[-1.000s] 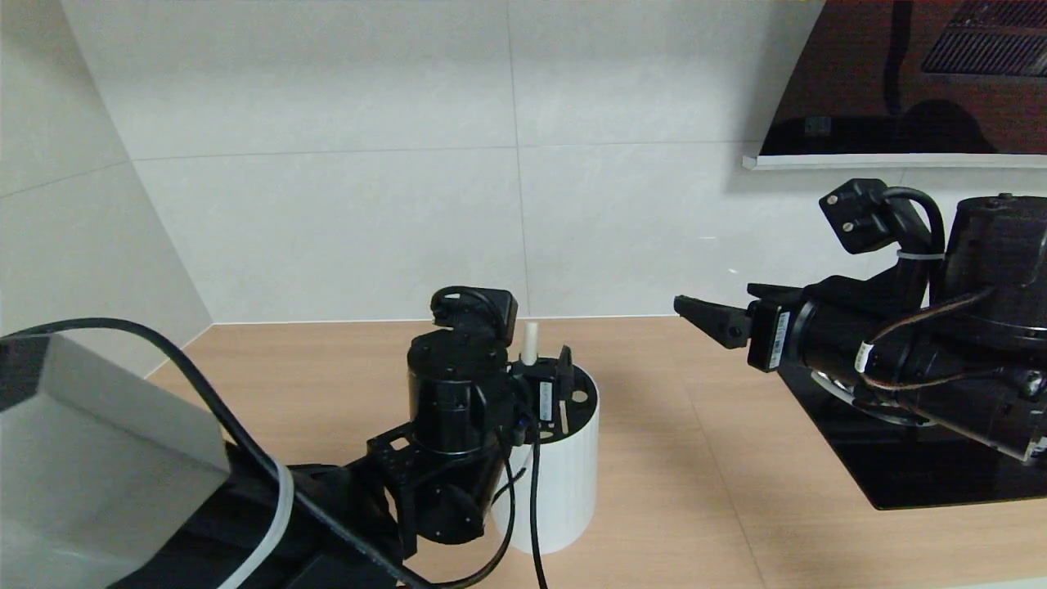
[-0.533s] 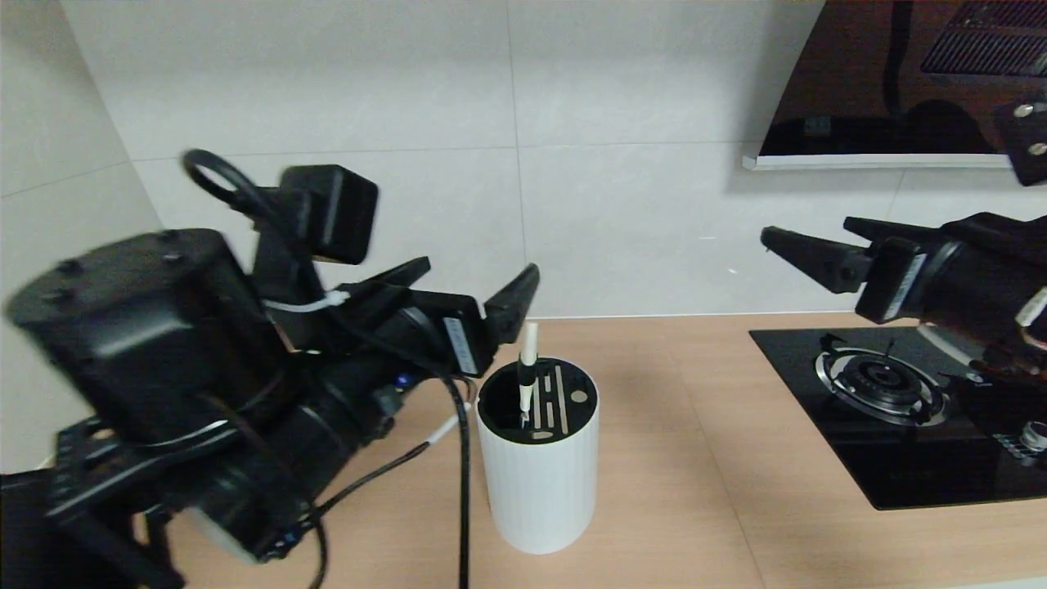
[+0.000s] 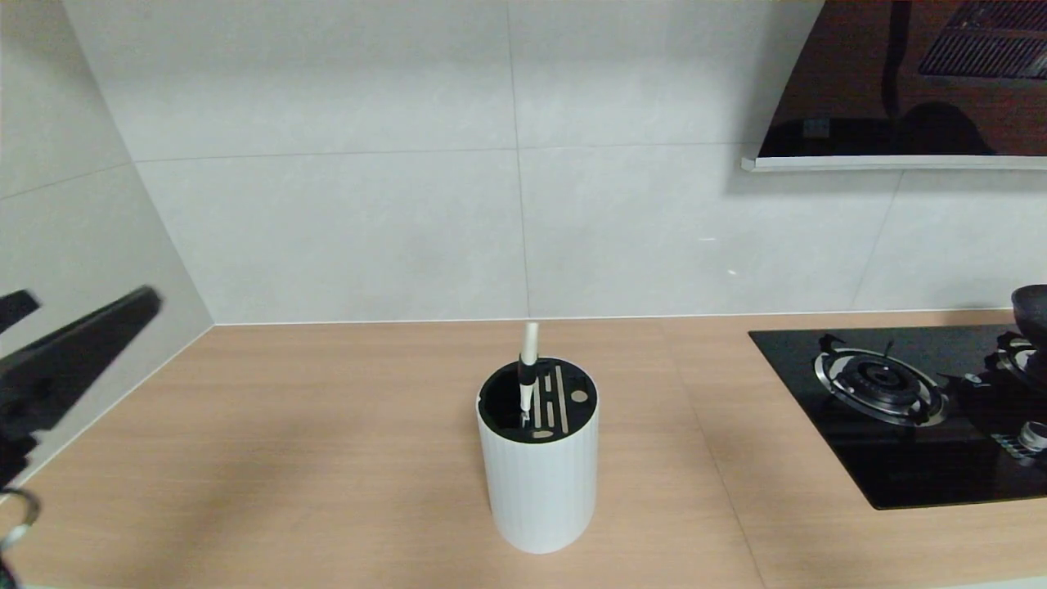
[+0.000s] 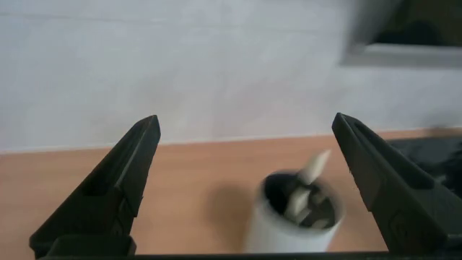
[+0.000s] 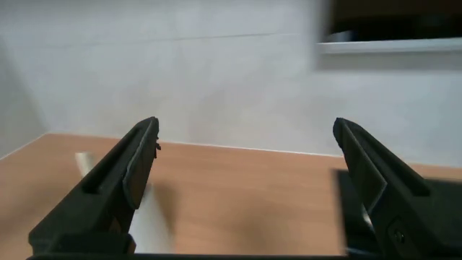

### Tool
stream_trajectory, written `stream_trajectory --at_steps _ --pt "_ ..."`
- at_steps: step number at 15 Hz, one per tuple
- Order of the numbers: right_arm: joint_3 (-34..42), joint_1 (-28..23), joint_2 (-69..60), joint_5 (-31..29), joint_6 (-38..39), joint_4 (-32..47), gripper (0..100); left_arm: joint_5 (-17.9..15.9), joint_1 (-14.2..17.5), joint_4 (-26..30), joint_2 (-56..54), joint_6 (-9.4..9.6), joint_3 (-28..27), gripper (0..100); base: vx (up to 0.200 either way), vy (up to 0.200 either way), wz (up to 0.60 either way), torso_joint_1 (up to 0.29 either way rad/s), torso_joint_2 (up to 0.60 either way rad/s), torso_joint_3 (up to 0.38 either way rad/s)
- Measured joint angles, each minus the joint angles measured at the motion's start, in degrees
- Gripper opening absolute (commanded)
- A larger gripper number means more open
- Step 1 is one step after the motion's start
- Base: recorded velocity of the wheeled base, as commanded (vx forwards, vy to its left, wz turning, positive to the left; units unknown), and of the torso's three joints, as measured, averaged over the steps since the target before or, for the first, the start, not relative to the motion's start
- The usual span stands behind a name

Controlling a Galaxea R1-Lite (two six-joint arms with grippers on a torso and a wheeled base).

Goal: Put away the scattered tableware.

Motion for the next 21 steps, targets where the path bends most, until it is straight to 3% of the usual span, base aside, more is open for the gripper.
stream_trajectory --at_steps 4,7,9,12,15,17,19,21 --pt "2.6 -7.7 -21.6 1.6 -4.6 19.4 100 -3.8 10.9 18.5 -20.9 1.11 1.0 100 0.0 0.0 0.0 0.0 0.0 0.0" --pt "4.0 -16.1 -34.0 6.2 -6.7 27.8 100 -6.7 17.9 28.3 -33.4 5.1 1.7 100 0.0 0.0 0.0 0.0 0.0 0.0" --pt "5.6 -19.6 -38.9 8.3 -7.1 29.3 100 -7.0 21.5 29.5 -37.8 6.14 2.2 100 0.0 0.0 0.0 0.0 0.0 0.0" --pt "8.3 -20.7 -42.5 6.7 -6.7 29.1 100 -7.9 25.4 30.1 -41.5 6.5 3.6 100 0.0 0.0 0.0 0.0 0.0 0.0" --pt "14.4 -20.8 -43.8 6.7 -3.6 28.9 100 -8.3 29.4 30.6 -44.9 7.18 13.1 100 0.0 0.0 0.0 0.0 0.0 0.0" --pt "19.1 -20.8 -44.1 6.8 -3.2 26.3 100 -12.3 30.2 28.8 -45.9 7.18 19.8 100 0.0 0.0 0.0 0.0 0.0 0.0" --pt "25.5 -20.8 -44.2 7.1 -3.1 20.0 100 -18.6 30.5 24.5 -46.5 5.42 27.0 100 0.0 0.0 0.0 0.0 0.0 0.0" --pt "27.9 -20.8 -44.2 7.2 -3.0 22.1 100 -19.9 30.4 24.2 -46.5 4.66 29.2 100 0.0 0.0 0.0 0.0 0.0 0.0"
